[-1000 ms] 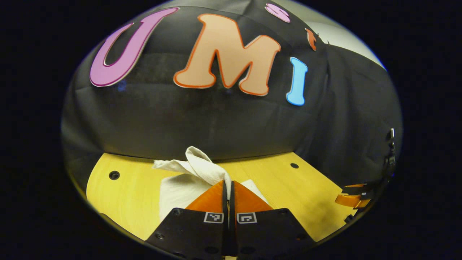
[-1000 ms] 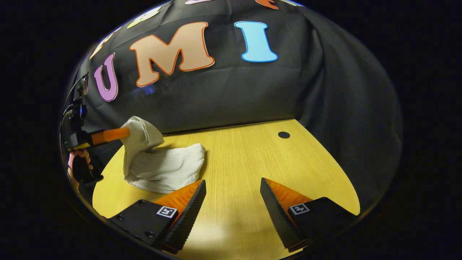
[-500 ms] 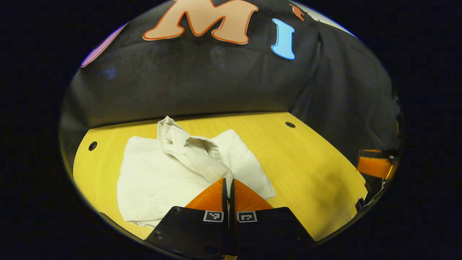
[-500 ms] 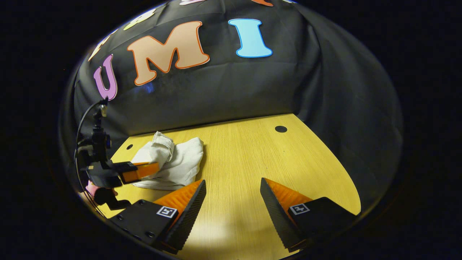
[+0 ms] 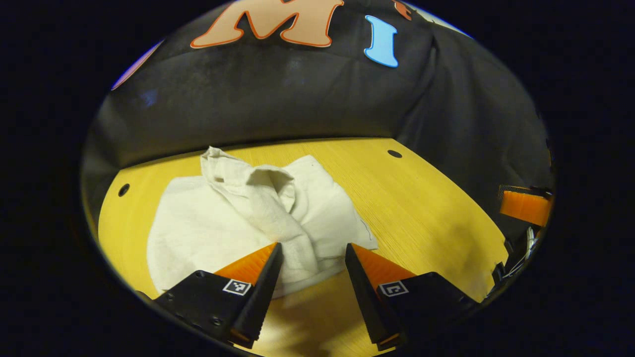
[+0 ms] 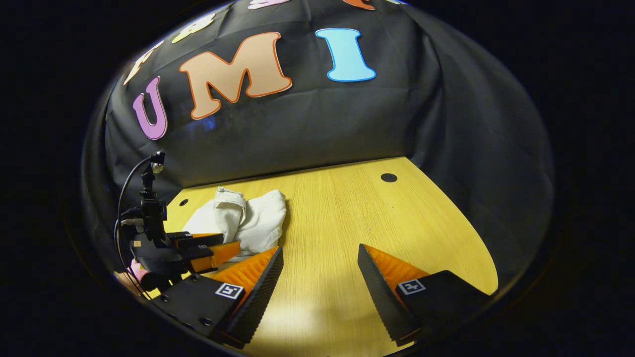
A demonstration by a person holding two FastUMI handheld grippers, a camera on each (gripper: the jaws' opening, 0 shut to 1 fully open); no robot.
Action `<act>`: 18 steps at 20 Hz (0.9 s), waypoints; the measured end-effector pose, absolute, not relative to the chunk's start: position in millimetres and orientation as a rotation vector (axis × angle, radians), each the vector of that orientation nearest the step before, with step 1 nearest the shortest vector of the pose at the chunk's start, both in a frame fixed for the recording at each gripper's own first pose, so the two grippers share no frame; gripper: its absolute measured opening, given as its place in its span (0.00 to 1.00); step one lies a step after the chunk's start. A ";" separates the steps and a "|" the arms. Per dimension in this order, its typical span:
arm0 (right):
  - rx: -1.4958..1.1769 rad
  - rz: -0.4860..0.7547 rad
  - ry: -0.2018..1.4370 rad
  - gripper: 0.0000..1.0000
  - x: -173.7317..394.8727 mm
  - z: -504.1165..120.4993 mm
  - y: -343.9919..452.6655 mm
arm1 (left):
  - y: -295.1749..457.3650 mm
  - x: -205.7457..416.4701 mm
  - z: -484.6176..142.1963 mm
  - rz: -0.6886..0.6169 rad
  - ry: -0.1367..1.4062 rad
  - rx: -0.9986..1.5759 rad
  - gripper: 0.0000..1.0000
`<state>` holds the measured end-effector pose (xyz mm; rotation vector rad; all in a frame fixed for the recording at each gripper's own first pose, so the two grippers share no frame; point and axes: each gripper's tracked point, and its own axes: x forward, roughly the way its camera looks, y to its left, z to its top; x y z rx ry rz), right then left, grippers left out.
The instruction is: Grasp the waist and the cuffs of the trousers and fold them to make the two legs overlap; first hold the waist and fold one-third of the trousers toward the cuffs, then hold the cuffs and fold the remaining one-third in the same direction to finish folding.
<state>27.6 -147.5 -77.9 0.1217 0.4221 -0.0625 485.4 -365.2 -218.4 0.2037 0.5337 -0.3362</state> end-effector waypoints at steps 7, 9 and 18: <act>0.115 0.029 0.327 0.97 23.6 -52.3 -117.6 | -324.5 446.9 -140.6 -0.213 0.378 0.178 0.77; 0.132 0.063 0.302 0.92 19.0 -44.2 -102.8 | -305.6 432.1 -115.5 -0.169 0.333 0.168 0.77; 0.157 0.092 0.242 0.92 -20.0 -18.0 -49.4 | -227.7 361.9 -51.0 -0.044 0.221 0.123 0.80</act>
